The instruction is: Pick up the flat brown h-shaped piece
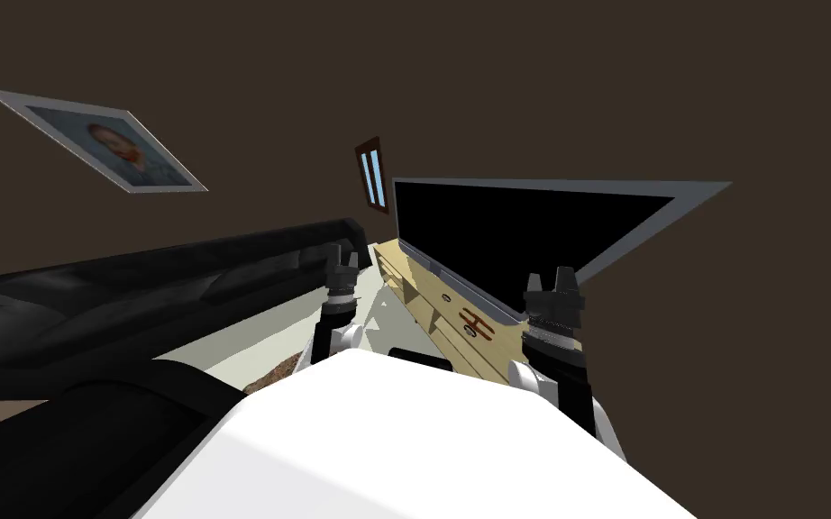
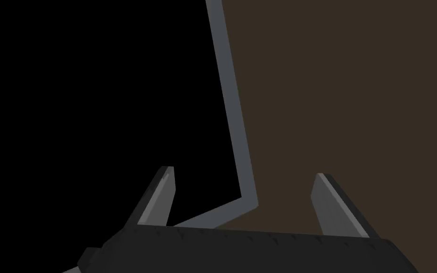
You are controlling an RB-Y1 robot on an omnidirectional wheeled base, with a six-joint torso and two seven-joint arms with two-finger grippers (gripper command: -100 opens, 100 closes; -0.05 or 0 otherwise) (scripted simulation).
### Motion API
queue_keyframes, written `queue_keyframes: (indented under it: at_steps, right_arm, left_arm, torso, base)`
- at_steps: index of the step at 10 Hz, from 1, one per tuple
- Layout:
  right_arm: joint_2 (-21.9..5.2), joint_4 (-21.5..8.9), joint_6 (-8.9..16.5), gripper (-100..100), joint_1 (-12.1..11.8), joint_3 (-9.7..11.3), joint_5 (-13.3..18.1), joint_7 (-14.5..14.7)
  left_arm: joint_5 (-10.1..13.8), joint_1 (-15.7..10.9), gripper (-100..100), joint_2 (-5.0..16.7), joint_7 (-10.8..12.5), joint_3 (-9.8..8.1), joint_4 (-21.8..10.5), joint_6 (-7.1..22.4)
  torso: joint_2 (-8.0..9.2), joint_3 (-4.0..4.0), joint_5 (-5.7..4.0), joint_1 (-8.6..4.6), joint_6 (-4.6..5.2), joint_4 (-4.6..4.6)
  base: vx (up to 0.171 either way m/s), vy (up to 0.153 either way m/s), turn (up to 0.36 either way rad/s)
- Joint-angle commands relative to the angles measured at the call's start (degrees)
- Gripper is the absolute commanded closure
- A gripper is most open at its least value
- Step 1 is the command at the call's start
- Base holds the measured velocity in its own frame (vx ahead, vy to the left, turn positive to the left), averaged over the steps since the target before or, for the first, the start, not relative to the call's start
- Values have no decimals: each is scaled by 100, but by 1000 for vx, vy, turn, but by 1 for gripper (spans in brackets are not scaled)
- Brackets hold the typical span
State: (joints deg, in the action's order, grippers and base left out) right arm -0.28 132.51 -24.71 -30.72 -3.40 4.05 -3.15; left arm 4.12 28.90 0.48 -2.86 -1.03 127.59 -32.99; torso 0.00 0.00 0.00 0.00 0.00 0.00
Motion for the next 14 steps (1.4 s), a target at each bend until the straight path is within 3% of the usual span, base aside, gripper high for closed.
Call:
queue_keyframes:
  at_steps: [1,6,10,11,14]
  right_arm:
    - [-210,-39,79,-100,-78,54,47,-26]
    - [-841,-279,445,-100,-475,264,279,-93]
    - [-1442,-647,883,-100,-1005,480,588,-93]
    - [-1442,-647,883,-100,-1005,480,588,-93]
    - [-1931,-1026,1245,-100,-1451,688,879,-39]
  left_arm:
    - [0,0,0,0,0,0,0,0]
    - [0,-1,0,-1,0,1,0,0]
    - [0,-1,0,-1,0,1,0,0]
    - [0,-1,0,-1,0,1,0,0]
    - [0,-1,0,0,0,1,0,0]
  torso:
    - [0,0,0,0,0,0]
    - [16,9,7,33,-3,3]
    - [13,7,8,35,-2,2]
    - [13,8,8,33,0,3]
    - [7,4,4,14,-3,2]
  base:
    - [-21,44,166]
    - [-39,84,188]
    - [-19,96,293]
    - [-6,54,85]
    - [2,53,356]
